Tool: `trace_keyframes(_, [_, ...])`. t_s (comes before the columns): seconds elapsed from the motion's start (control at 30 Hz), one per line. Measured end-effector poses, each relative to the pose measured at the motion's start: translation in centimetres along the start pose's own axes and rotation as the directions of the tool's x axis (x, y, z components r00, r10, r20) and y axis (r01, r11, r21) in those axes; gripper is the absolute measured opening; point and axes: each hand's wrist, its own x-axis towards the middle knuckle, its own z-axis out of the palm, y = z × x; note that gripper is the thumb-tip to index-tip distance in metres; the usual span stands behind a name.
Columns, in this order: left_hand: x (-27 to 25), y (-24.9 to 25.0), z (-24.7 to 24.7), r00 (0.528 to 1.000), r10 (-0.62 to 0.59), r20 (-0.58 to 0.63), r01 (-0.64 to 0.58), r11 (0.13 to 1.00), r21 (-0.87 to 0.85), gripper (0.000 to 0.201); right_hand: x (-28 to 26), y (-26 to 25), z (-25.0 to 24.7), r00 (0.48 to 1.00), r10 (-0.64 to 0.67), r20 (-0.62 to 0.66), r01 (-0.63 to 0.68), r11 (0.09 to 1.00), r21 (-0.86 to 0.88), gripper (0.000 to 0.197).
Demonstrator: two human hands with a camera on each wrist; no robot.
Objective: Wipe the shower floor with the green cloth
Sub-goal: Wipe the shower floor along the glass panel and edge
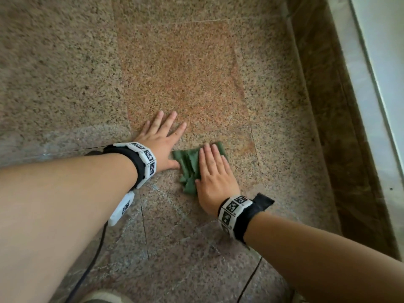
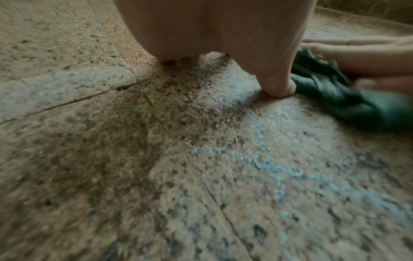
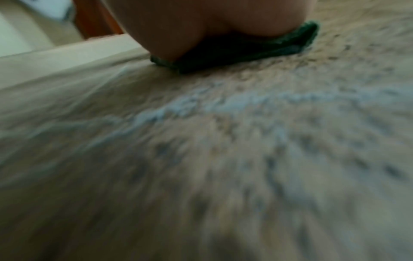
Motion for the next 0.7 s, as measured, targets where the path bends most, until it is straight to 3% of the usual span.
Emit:
trace_keyframes(0.07, [0.0,0.0,0.0,1.0,-0.001,0.009,0.001,1.0,0.011,0.108,-2.2,-0.1,1.6,0.992,-0.114,0.061,0.116,0.992,-0.038,0.072])
trace_keyframes(0.13, [0.1,-0.2,0.1,1.0,0.001,0.006,-0.001,1.0,0.013,0.109,-4.6,0.2,2.7,0.987,-0.127,0.098,0.134,0.988,-0.072,0.072])
trace_keyframes(0.23, [0.1,-0.2,0.0,1.0,-0.001,0.002,0.001,1.0,0.012,0.11,-7.4,1.5,3.1,0.997,-0.007,0.079,0.009,1.0,-0.024,0.07])
trace_keyframes(0.3, [0.0,0.0,0.0,1.0,-0.018,-0.005,0.019,1.0,0.014,0.111,-8.1,4.1,2.4,0.977,0.203,0.06,-0.205,0.978,0.035,0.071])
trace_keyframes(0.4, [-0.1,0.4,0.1,0.999,-0.035,-0.012,0.036,0.999,0.018,0.11,-7.0,10.9,0.1,0.815,0.576,-0.062,-0.562,0.812,0.156,0.071])
trace_keyframes(0.47, [-0.1,0.7,0.1,0.999,-0.045,-0.013,0.045,0.999,0.013,0.111,-5.0,14.5,-1.2,0.717,0.685,-0.131,-0.659,0.727,0.195,0.072])
trace_keyframes(0.57, [-0.1,1.3,0.3,0.998,-0.068,-0.02,0.067,0.998,-0.016,0.115,-1.9,14.5,-2.7,0.586,0.793,-0.165,-0.744,0.607,0.278,0.074])
trace_keyframes(0.6, [-0.1,1.5,0.4,0.997,-0.076,-0.025,0.075,0.997,-0.026,0.116,-1.2,13.6,-2.9,0.583,0.799,-0.145,-0.753,0.599,0.271,0.075])
trace_keyframes(0.63, [-0.1,1.6,0.4,0.997,-0.077,-0.03,0.076,0.997,-0.029,0.116,-0.8,12.2,-3.0,0.618,0.778,-0.115,-0.742,0.625,0.241,0.076])
trace_keyframes(0.7, [-0.1,1.7,0.3,0.997,-0.074,-0.033,0.073,0.997,-0.028,0.115,-0.7,8.2,-2.2,0.774,0.629,-0.069,-0.617,0.775,0.138,0.077])
